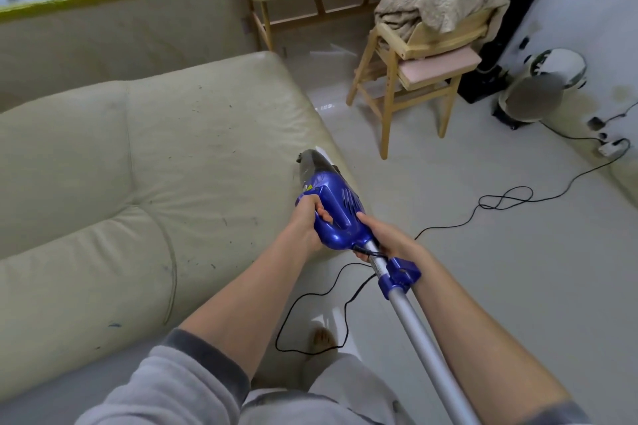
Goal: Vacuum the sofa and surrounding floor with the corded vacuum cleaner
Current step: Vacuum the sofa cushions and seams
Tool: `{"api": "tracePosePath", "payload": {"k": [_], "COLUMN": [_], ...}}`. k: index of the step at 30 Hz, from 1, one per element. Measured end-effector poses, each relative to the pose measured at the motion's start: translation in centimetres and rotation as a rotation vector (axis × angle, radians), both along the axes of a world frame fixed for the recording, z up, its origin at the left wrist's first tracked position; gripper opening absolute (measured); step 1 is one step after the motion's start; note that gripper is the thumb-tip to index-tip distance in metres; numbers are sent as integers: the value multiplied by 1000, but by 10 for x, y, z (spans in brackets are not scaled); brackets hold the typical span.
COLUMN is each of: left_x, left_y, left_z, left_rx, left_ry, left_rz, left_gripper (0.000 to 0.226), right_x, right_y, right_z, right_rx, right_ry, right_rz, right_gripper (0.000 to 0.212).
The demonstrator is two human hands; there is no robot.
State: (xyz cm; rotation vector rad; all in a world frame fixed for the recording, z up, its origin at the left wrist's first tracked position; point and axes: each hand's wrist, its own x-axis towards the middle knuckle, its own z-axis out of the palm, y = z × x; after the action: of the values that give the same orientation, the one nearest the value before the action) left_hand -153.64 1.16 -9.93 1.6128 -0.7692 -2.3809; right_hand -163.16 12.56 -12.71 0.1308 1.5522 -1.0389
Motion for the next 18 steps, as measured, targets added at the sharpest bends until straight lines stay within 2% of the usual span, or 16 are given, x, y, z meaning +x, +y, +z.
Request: {"api": "tracePosePath", "payload": {"k": [4, 18], "left_x": [24, 131], "left_y": [-14, -55], "left_z": [-4, -5], "left_rx": [9, 33], "left_ry": [-7, 30], "left_rz": [32, 207], "left_gripper": [22, 24], "right_x": [19, 110], "right_y": [-15, -71], "right_z": [1, 9], "right_rx": [-3, -24], "right_ry": [12, 49], "right_rz": [53, 215], "right_gripper": [32, 34]}}
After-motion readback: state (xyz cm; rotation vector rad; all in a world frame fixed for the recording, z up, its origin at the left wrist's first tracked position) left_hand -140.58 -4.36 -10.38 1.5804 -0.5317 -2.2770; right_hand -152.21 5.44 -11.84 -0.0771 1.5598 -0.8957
